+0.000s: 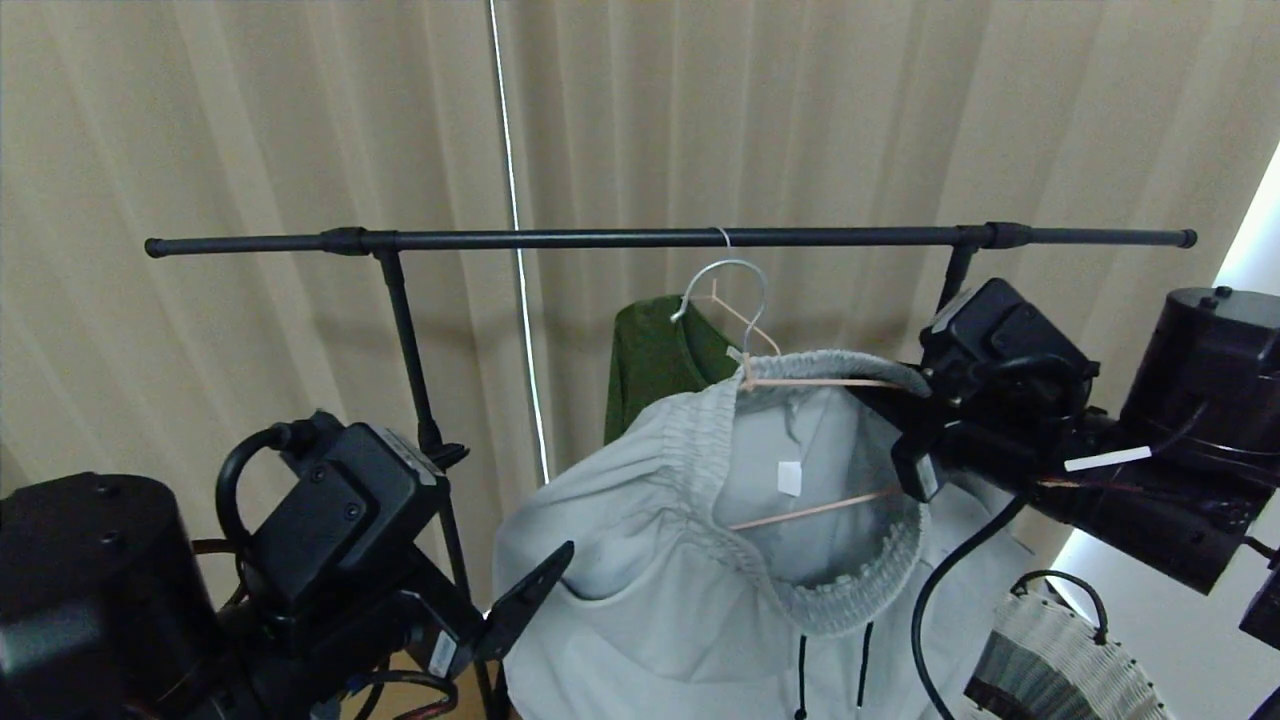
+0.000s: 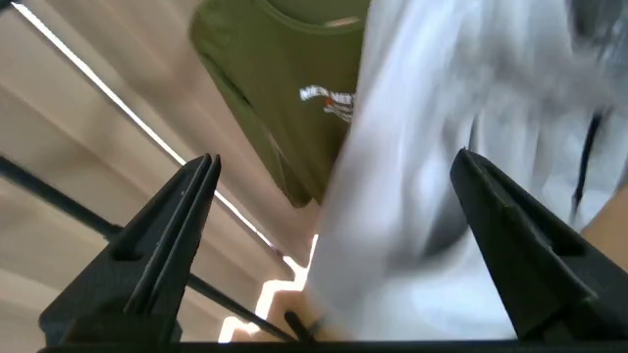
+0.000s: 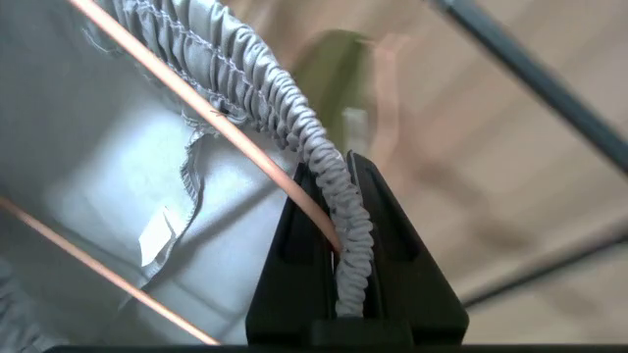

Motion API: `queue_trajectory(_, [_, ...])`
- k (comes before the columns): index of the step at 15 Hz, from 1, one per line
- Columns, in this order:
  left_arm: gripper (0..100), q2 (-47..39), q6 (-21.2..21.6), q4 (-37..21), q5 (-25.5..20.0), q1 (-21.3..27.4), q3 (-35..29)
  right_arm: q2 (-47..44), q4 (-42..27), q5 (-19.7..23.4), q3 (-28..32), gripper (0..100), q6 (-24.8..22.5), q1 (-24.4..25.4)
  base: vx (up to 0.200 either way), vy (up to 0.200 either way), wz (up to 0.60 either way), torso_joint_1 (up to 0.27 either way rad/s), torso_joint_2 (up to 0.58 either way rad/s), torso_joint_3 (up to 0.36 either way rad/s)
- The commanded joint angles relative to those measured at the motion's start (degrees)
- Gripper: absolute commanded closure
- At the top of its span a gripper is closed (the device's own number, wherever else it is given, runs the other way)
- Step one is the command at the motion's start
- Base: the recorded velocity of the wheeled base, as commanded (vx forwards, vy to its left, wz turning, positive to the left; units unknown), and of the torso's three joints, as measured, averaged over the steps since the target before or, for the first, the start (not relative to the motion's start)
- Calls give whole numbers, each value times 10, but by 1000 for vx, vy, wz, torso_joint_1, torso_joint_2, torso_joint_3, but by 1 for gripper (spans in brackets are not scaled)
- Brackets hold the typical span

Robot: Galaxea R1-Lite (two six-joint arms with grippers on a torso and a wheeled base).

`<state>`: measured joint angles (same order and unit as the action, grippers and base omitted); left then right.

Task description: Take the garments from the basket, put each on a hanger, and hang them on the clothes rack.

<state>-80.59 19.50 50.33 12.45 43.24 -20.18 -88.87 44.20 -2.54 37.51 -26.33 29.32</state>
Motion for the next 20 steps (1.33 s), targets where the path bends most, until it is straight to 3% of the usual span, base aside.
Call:
queue_trajectory(1, [0, 4, 0, 21, -1, -23, 34, 28, 1, 2, 0, 100, 2, -25, 0, 0, 0, 0, 0, 0])
queue_trajectory(4, [0, -10, 0, 36, -9, -43, 66, 51, 1, 3, 0, 100, 37, -31, 0, 0, 0, 0, 0, 0])
queue_trajectory(8, [0, -46, -1, 36, -9, -81, 63, 74, 1, 9, 0, 100, 86, -27, 0, 0, 0, 0, 0, 0])
queue_trajectory(13, [0, -62, -10, 36, -9, -101, 53, 95, 1, 32, -7, 100, 95, -7, 0, 0, 0, 0, 0, 0])
queue_trajectory(14, [100, -61, -10, 36, -9, -101, 54, 96, 0, 31, -7, 100, 95, -7, 0, 0, 0, 0, 0, 0])
queue_trajectory(16, [100, -61, -10, 36, -6, -112, 55, 94, 1, 30, -6, 100, 94, -8, 0, 0, 0, 0, 0, 0])
queue_trajectory(20, [100, -60, -5, 36, -8, -207, 61, 98, 1, 26, -6, 100, 93, -20, 0, 0, 0, 0, 0, 0])
